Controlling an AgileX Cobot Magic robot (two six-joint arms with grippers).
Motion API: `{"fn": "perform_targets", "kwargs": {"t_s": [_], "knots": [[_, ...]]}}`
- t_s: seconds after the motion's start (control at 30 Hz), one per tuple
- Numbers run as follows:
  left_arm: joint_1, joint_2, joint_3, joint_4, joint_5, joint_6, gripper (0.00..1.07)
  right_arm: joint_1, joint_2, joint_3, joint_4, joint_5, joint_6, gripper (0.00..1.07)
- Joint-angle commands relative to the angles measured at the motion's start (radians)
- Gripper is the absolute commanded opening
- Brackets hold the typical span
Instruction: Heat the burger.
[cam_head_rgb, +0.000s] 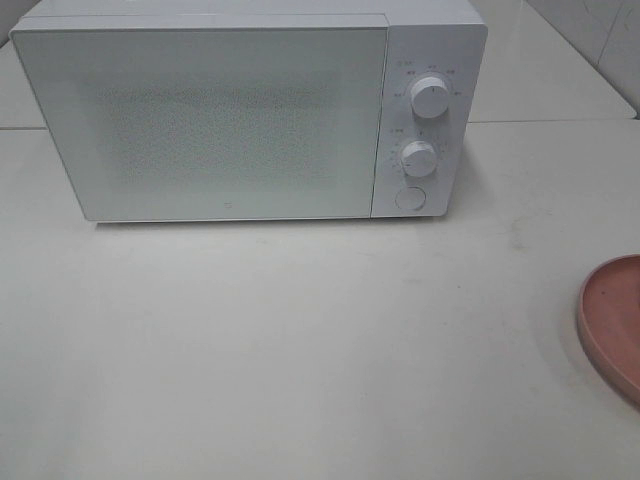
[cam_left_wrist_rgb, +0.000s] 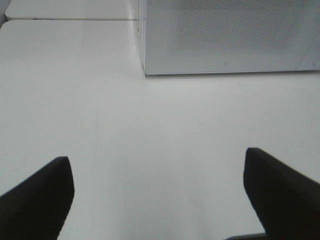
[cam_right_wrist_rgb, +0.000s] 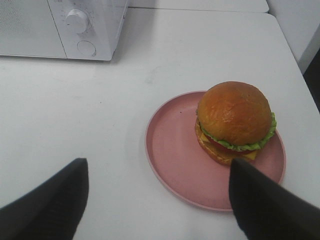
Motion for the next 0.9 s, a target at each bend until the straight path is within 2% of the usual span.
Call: {"fn": "perform_targets", "kwargs": {"t_s": [0.03, 0.13, 0.9], "knots": [[0.024, -0.039, 0.002, -0.011, -0.005, -0.009, 0.84, -0.007, -0.026, 0.002, 0.001, -0.001, -0.003, 0.75], [0.052, -0.036, 0.003, -0.014, -0.005, -0.009, 0.84, -0.007, -0.025, 0.002, 0.001, -0.001, -0.003, 0.75], [0.052, -0.036, 0.003, -0.015, -0.005, -0.009, 0.84, -0.007, -0.025, 0.002, 0.001, -0.001, -0.003, 0.75]]}}
